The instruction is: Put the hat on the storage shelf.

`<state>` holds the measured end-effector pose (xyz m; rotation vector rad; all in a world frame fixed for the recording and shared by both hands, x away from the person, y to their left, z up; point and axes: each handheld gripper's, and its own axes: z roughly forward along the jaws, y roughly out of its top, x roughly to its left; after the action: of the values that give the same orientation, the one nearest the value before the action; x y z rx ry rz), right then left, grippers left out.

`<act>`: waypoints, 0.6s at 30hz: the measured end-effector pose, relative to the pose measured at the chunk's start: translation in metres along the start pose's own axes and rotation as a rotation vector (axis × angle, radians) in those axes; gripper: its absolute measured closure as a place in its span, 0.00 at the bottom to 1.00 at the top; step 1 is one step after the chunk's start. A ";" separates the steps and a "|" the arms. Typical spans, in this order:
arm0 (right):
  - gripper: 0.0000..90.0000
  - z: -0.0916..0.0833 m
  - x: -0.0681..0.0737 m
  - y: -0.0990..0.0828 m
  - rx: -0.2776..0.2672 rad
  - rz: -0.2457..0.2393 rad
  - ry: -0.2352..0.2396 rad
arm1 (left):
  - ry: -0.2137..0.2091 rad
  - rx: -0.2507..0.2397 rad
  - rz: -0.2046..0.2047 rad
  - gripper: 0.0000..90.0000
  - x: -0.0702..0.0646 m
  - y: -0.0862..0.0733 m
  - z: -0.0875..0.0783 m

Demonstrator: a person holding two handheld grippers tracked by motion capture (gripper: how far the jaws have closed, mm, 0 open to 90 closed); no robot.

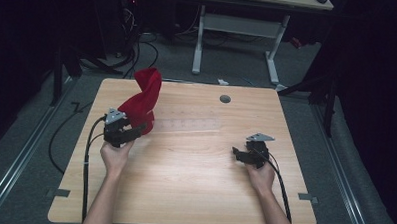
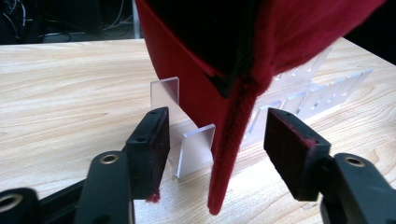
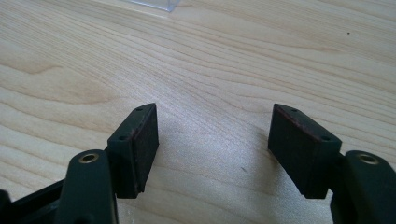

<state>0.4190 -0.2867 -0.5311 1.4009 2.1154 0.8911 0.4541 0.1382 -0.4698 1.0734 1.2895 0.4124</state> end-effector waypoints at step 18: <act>0.37 0.000 0.000 0.000 0.000 -0.001 0.000 | 0.018 0.012 0.011 0.42 -0.002 0.012 -0.021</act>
<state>0.4190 -0.2867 -0.5312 1.3996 2.1160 0.8904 0.4378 0.1517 -0.4570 1.0894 1.3036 0.4241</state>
